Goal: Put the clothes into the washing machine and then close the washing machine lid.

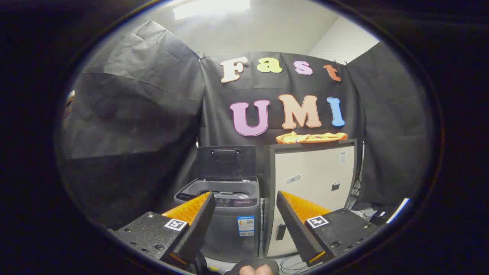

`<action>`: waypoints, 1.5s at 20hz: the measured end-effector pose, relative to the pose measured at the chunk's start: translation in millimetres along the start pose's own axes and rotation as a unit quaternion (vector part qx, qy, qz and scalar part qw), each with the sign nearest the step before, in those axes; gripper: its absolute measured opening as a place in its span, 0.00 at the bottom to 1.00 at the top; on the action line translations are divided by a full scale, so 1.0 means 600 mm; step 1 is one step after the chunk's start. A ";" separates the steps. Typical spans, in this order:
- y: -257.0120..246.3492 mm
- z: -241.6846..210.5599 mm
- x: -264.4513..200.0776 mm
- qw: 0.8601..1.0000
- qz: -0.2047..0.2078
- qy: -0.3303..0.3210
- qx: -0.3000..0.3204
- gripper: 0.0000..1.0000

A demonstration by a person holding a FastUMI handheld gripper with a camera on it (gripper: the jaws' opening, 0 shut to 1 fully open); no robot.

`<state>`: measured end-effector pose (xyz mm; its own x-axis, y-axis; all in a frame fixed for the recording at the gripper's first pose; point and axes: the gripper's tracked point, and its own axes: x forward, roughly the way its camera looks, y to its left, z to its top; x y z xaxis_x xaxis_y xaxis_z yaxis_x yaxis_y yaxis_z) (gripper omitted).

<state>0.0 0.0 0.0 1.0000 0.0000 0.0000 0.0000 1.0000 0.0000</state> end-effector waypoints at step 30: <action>-0.025 -0.024 0.032 1.000 -0.007 0.017 0.016 0.98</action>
<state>19.2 -14.8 -14.2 0.9993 -0.0139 -0.0350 0.0150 0.9994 0.0326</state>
